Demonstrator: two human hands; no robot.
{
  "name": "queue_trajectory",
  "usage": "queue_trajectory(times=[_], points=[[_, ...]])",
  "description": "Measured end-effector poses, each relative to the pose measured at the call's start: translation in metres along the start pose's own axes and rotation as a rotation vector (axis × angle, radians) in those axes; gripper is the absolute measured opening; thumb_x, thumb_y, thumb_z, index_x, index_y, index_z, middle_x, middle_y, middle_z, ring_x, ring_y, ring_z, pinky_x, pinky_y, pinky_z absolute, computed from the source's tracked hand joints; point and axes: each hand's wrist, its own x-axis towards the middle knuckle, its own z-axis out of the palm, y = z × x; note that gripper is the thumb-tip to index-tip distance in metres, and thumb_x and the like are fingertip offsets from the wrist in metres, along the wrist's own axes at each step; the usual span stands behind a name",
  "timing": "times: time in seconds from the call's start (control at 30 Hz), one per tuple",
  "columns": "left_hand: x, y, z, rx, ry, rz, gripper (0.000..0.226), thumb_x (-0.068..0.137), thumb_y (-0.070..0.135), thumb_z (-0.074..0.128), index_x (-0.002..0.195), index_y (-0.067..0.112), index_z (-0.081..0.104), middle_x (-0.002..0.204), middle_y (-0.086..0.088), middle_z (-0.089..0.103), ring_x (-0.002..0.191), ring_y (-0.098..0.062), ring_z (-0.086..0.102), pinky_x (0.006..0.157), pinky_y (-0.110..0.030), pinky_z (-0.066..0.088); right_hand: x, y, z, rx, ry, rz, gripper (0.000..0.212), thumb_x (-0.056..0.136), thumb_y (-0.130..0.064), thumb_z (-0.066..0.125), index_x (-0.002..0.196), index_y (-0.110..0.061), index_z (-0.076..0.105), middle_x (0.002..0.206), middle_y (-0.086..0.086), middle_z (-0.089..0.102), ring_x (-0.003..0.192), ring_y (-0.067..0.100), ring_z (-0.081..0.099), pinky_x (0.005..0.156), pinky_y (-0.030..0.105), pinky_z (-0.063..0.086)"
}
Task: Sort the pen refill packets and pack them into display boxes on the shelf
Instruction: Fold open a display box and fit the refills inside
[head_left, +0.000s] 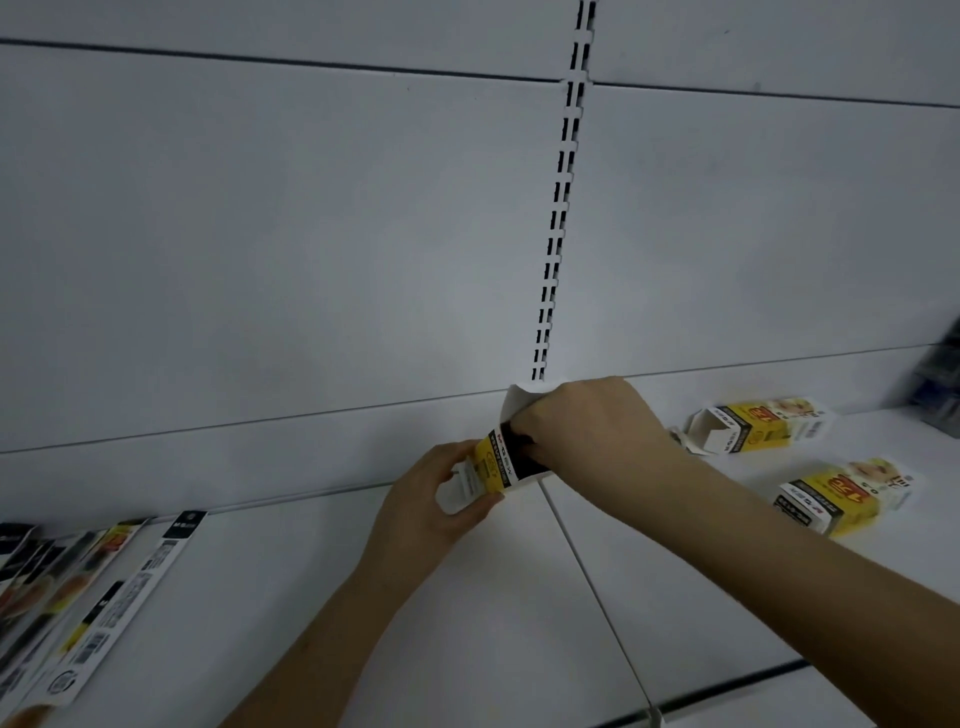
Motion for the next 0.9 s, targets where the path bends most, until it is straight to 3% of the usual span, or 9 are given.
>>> queue_trajectory(times=[0.03, 0.13, 0.23, 0.3, 0.43, 0.53, 0.63, 0.8, 0.9], points=[[0.0, -0.001, 0.0, -0.012, 0.014, 0.008, 0.048, 0.08, 0.031, 0.079, 0.125, 0.032, 0.06, 0.117, 0.021, 0.064, 0.111, -0.001, 0.06, 0.093, -0.016, 0.048, 0.002, 0.003, -0.005, -0.023, -0.002, -0.019, 0.008, 0.075, -0.031, 0.076, 0.077, -0.025, 0.072, 0.06, -0.005, 0.057, 0.05, 0.015, 0.052, 0.045, 0.018, 0.025], [0.001, -0.004, -0.001, -0.015, 0.046, 0.026, 0.049, 0.08, 0.029, 0.079, 0.125, 0.028, 0.061, 0.117, 0.018, 0.065, 0.11, -0.003, 0.062, 0.093, -0.02, 0.051, 0.001, 0.013, -0.012, 0.007, -0.081, -0.005, 0.023, 0.098, -0.031, 0.048, 0.112, -0.036, 0.066, 0.092, -0.006, 0.069, 0.08, 0.017, 0.064, 0.061, 0.026, 0.037], [-0.001, 0.0, 0.0, 0.0, 0.044, 0.037, 0.048, 0.078, 0.04, 0.076, 0.123, 0.031, 0.062, 0.114, 0.018, 0.065, 0.106, -0.004, 0.063, 0.09, -0.021, 0.053, 0.003, 0.005, 0.003, -0.061, -0.068, 0.038, 0.009, 0.073, -0.022, 0.077, 0.077, -0.026, 0.07, 0.063, -0.006, 0.063, 0.05, 0.014, 0.053, 0.05, 0.023, 0.037], [-0.002, 0.003, 0.001, 0.001, 0.055, 0.033, 0.048, 0.076, 0.046, 0.072, 0.121, 0.035, 0.061, 0.113, 0.019, 0.065, 0.104, -0.004, 0.064, 0.088, -0.02, 0.054, 0.006, 0.001, 0.011, -0.016, -0.103, 0.03, 0.031, 0.041, -0.013, 0.089, 0.047, -0.022, 0.06, 0.041, -0.007, 0.049, 0.032, 0.012, 0.044, 0.04, 0.017, 0.035], [-0.002, -0.002, -0.002, -0.016, 0.102, 0.009, 0.047, 0.078, 0.033, 0.08, 0.121, 0.037, 0.061, 0.113, 0.021, 0.065, 0.105, -0.002, 0.063, 0.086, -0.022, 0.055, -0.013, 0.005, -0.014, 0.22, 0.096, 0.067, 0.01, 0.086, -0.04, 0.066, 0.088, -0.03, 0.07, 0.079, -0.012, 0.068, 0.058, 0.005, 0.056, 0.051, 0.022, 0.044], [-0.002, -0.005, -0.005, -0.063, 0.18, -0.064, 0.042, 0.078, 0.032, 0.08, 0.117, 0.035, 0.064, 0.107, 0.02, 0.069, 0.101, -0.003, 0.066, 0.082, -0.027, 0.057, -0.041, 0.002, -0.009, 0.676, 0.474, 0.363, 0.023, 0.085, -0.047, 0.066, 0.104, -0.033, 0.064, 0.091, -0.022, 0.065, 0.068, 0.002, 0.059, 0.059, 0.011, 0.045], [-0.003, -0.002, -0.002, -0.057, 0.223, -0.103, 0.047, 0.073, 0.052, 0.078, 0.113, 0.03, 0.068, 0.102, 0.02, 0.07, 0.095, -0.001, 0.067, 0.075, -0.032, 0.059, -0.052, -0.032, 0.028, 1.003, 0.236, 0.454, 0.072, 0.072, -0.061, 0.071, 0.134, -0.034, 0.045, 0.117, -0.024, 0.058, 0.104, -0.006, 0.056, 0.084, 0.01, 0.047], [-0.008, 0.001, 0.007, 0.022, 0.185, -0.085, 0.047, 0.074, 0.045, 0.08, 0.115, 0.029, 0.062, 0.105, 0.019, 0.066, 0.098, 0.001, 0.063, 0.073, -0.028, 0.057, -0.038, -0.05, 0.065, 1.05, 0.324, 0.608, 0.048, 0.076, -0.036, 0.08, 0.113, -0.038, 0.049, 0.106, -0.025, 0.061, 0.102, -0.01, 0.057, 0.09, 0.014, 0.049], [-0.009, -0.001, 0.005, 0.05, 0.156, -0.062, 0.045, 0.075, 0.038, 0.08, 0.115, 0.029, 0.061, 0.104, 0.019, 0.065, 0.097, -0.001, 0.063, 0.073, -0.03, 0.058, -0.033, -0.044, 0.068, 1.073, 0.295, 0.585, 0.047, 0.075, -0.038, 0.08, 0.11, -0.039, 0.048, 0.103, -0.028, 0.06, 0.099, -0.014, 0.056, 0.084, 0.004, 0.045]])
